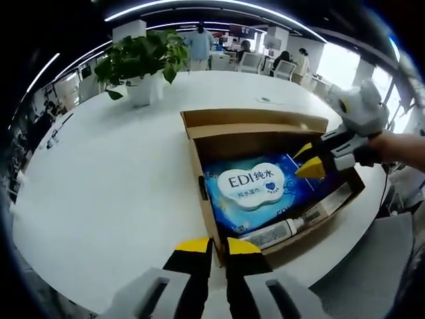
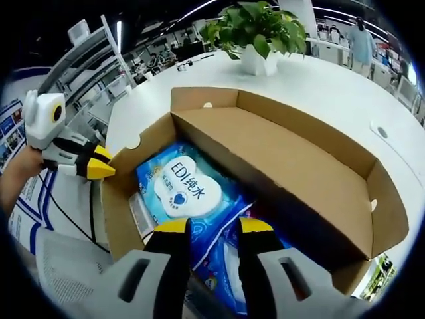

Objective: Operate the shoe box by opening the lid, removing the specified soft item, and placing it in the target area until the item is outside and the box remains undamaged.

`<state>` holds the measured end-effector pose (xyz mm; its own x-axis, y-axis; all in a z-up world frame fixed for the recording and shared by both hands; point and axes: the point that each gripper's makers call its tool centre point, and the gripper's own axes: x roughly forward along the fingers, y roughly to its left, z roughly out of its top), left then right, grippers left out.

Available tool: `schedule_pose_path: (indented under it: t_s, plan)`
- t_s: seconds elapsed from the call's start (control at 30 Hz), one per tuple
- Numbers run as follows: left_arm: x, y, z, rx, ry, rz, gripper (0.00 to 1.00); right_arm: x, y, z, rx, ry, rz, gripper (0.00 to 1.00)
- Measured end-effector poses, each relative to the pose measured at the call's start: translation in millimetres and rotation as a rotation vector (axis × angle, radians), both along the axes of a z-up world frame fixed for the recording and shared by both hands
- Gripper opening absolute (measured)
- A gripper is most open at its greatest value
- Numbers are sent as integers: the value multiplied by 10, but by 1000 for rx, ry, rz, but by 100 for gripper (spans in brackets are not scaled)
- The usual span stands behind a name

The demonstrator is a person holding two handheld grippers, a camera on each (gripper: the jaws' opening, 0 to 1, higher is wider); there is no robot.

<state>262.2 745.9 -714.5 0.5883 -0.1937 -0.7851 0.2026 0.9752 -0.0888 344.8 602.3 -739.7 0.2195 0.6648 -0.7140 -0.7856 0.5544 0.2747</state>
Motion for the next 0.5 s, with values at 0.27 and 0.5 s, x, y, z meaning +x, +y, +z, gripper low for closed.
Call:
schedule_pose_path:
  t_s: [0.27,0.5]
  plan:
    - [1,-3,1,-8,-2,3,7,44,14,39,-5,-14,-4,22]
    - [0,-6,2,-9,-3,2,7,94,4,62,-5,-32,-10,21]
